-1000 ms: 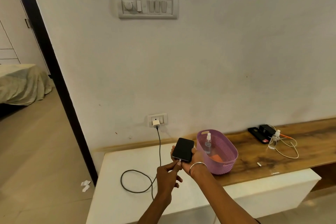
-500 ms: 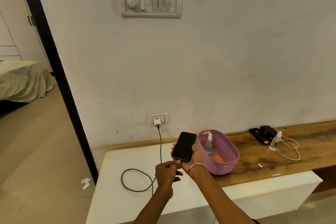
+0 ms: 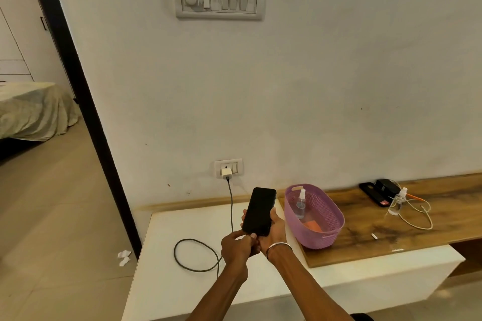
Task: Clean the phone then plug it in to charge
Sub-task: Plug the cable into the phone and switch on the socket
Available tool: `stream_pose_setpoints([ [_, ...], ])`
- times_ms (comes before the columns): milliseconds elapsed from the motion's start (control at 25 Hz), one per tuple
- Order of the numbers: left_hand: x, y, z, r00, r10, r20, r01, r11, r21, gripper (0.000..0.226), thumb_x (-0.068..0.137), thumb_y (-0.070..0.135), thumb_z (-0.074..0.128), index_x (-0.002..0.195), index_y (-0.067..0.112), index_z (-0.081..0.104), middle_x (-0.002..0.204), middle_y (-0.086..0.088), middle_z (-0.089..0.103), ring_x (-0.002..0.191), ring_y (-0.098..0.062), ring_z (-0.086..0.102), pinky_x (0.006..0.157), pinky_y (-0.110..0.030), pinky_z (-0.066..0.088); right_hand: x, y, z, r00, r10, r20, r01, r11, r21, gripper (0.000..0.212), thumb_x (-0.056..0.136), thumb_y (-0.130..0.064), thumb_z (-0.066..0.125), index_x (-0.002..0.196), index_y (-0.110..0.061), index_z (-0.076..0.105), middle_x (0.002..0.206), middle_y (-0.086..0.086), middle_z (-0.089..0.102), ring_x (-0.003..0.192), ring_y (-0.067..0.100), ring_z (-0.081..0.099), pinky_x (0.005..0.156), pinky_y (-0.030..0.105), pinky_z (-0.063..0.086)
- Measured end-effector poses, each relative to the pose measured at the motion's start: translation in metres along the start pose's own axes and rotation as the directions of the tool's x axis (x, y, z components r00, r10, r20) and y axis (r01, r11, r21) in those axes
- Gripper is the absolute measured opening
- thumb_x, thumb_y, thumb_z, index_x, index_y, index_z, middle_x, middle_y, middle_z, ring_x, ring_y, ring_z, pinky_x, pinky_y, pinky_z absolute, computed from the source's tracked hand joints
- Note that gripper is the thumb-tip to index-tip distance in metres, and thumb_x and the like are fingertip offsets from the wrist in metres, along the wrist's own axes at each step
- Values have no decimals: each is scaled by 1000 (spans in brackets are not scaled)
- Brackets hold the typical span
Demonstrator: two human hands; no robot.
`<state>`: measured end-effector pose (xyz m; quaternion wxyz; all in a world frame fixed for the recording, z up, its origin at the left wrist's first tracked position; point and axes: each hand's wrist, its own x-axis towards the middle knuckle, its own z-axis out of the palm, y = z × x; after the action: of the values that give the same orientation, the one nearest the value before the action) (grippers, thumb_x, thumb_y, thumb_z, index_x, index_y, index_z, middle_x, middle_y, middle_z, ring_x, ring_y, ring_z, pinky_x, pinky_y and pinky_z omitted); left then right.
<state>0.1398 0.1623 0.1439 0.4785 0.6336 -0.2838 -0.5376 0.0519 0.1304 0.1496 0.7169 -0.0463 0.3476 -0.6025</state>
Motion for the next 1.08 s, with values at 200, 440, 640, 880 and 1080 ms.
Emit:
stream_pose_setpoints([
  [200, 3, -1, -1, 999, 40, 37, -41, 999, 28, 32, 86, 4, 72, 118, 5, 65, 72, -10, 73, 59, -21, 73, 51, -21, 57, 1, -3, 0, 999, 27, 23, -28, 999, 27, 61, 95, -54, 38, 131, -6, 49, 123, 26, 62, 110, 43, 59, 95, 54, 49],
  [440, 6, -4, -2, 960, 189, 205, -212, 973, 96, 35, 89, 16, 72, 120, 8, 58, 82, -14, 75, 60, -21, 72, 56, -29, 60, 10, -26, -1, 997, 25, 75, -13, 987, -158, 67, 96, -57, 30, 137, -7, 46, 132, 24, 57, 115, 43, 57, 77, 47, 57],
  [640, 9, -16, -2, 931, 197, 308, -253, 955, 154, 32, 90, 27, 71, 116, 15, 56, 80, -12, 74, 55, -19, 70, 56, -28, 59, 22, -38, -4, 997, -65, -27, 49, 913, -406, 46, 88, -34, 66, 124, -10, 50, 115, 25, 63, 100, 47, 66, 91, 59, 52],
  [880, 30, -41, -15, 931, 104, 350, -221, 924, 313, 17, 99, 23, 56, 99, 10, 66, 69, -6, 72, 53, -14, 67, 51, -20, 50, 42, -40, -11, 923, -364, -127, 181, 699, -691, 61, 73, -27, 82, 122, -10, 49, 101, 9, 63, 89, 28, 65, 66, 31, 56],
  [1080, 69, -75, -54, 961, 154, 230, -260, 785, 562, 30, 93, -1, 46, 88, 20, 67, 77, 1, 73, 59, -7, 61, 60, -22, 50, 64, -45, -19, 889, -455, -50, 177, 442, -879, 71, 66, -31, 87, 121, -12, 47, 105, 4, 57, 99, 24, 59, 75, 27, 46],
])
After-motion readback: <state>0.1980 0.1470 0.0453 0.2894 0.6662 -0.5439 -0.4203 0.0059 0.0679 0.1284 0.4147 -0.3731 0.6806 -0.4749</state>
